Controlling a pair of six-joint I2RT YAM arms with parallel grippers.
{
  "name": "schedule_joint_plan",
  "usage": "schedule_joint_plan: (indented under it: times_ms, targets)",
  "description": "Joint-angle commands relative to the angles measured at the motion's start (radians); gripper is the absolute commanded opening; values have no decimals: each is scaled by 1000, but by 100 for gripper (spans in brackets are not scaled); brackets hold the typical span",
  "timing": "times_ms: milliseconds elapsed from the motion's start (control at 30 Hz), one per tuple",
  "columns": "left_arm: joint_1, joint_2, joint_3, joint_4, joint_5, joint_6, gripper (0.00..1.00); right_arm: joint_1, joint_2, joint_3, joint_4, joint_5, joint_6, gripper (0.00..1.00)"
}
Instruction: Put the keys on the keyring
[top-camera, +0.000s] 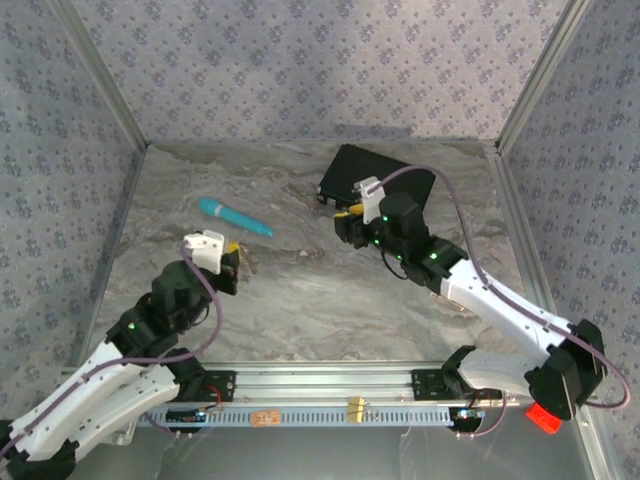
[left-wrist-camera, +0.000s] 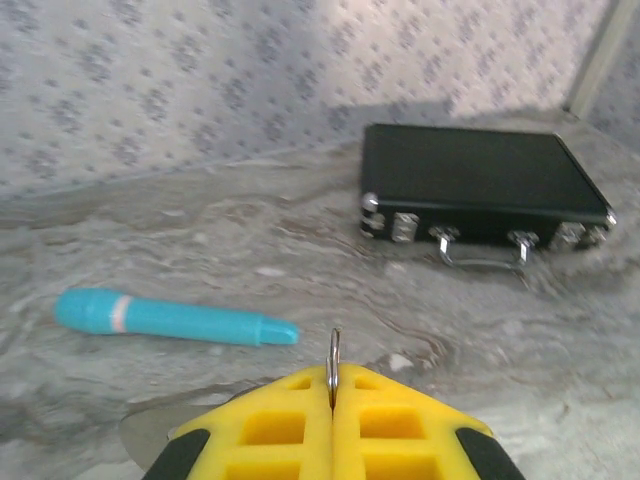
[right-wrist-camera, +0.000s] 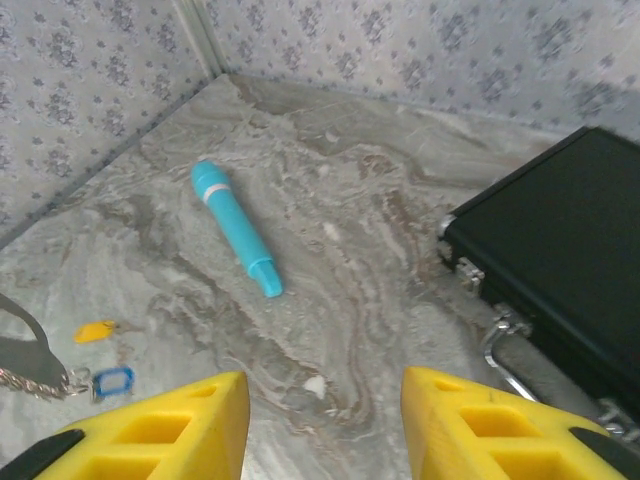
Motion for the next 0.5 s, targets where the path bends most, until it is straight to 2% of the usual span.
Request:
schedule_joint_plan:
  times_ms: [0,133,200,333,467]
  targets:
    - [21,-14,103,-75,-151,-29,0,47,68,86,-40,-21,81,45]
    - [71,18,202,-150,-250,6,0,104,200,185,-86,-54,48,47]
    - [103,41,239,-177,-297,20,0,121,271,241,-88,-139,-11,51]
    - [217,66,253,-203,-328,23,0,154,413,308,-59,-263,-243,51]
    - [396,65,226,-184,-253,-7,0,164,546,333,34,-424,-535,49]
